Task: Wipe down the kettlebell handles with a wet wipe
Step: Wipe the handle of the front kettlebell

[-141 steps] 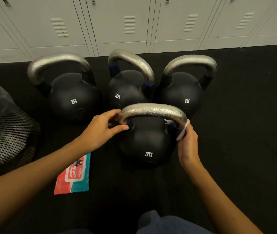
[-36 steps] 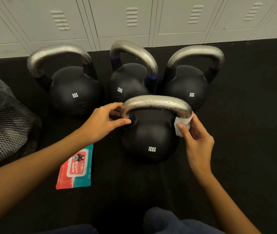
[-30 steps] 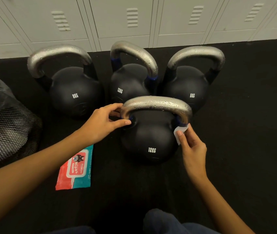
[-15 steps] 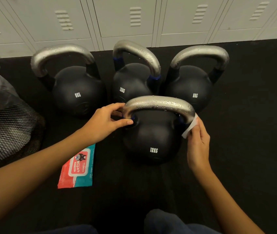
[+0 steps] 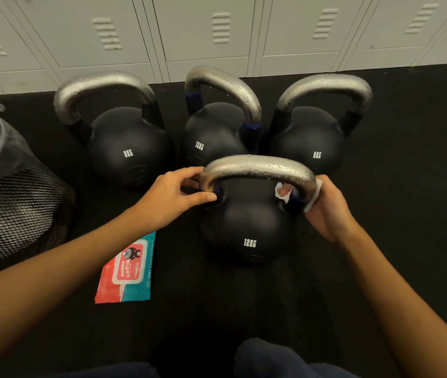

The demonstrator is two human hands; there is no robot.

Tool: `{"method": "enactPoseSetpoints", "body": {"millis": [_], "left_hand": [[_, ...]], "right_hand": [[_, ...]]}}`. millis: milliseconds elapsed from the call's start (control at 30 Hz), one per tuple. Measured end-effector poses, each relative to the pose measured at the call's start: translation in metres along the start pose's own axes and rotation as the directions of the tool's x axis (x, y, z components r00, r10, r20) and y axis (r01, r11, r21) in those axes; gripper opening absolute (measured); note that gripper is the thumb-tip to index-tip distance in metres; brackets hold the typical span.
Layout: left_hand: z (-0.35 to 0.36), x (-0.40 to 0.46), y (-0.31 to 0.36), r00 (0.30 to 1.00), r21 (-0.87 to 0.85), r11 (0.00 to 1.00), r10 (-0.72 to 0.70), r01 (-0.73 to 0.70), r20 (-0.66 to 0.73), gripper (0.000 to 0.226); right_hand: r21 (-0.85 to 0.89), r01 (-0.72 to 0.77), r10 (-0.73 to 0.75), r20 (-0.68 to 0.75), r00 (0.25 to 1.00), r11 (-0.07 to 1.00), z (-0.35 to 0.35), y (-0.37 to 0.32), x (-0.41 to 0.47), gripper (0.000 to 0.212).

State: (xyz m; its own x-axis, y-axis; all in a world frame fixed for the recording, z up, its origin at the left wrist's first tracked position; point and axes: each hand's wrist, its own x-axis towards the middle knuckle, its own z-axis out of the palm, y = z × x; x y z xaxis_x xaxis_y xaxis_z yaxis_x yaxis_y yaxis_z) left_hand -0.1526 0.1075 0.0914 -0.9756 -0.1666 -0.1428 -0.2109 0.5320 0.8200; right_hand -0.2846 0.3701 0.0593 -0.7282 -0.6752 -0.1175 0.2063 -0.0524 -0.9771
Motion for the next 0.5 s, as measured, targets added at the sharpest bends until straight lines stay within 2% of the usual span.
{"method": "enactPoseSetpoints", "body": {"millis": [67, 167, 267, 400, 500], "left_hand": [[-0.001, 0.000, -0.001, 1.000, 0.005, 1.000, -0.002, 0.002, 0.002, 0.083], [-0.002, 0.000, -0.002, 1.000, 0.013, 1.000, -0.011, 0.011, 0.006, 0.088], [-0.002, 0.000, -0.001, 1.000, 0.016, 1.000, -0.012, 0.012, 0.008, 0.086], [-0.003, 0.000, -0.001, 1.000, 0.026, 1.000, -0.007, 0.007, 0.004, 0.091], [-0.002, -0.001, -0.002, 1.000, 0.015, 1.000, 0.005, -0.005, 0.004, 0.086]], "right_hand": [[-0.073, -0.032, 0.039, 0.098, 0.994, 0.997, 0.000, -0.017, 0.007, 0.057], [-0.172, -0.118, 0.139, 0.113, 0.984, 0.978, -0.002, -0.037, 0.019, 0.054], [-0.292, -0.087, 0.132, 0.140, 0.981, 0.952, -0.009, -0.040, 0.024, 0.045], [-0.132, -0.114, 0.134, 0.149, 0.980, 0.985, -0.011, -0.031, 0.016, 0.043], [-0.108, -0.120, 0.136, 0.163, 0.977, 0.987, -0.007, -0.029, 0.014, 0.047]]}}
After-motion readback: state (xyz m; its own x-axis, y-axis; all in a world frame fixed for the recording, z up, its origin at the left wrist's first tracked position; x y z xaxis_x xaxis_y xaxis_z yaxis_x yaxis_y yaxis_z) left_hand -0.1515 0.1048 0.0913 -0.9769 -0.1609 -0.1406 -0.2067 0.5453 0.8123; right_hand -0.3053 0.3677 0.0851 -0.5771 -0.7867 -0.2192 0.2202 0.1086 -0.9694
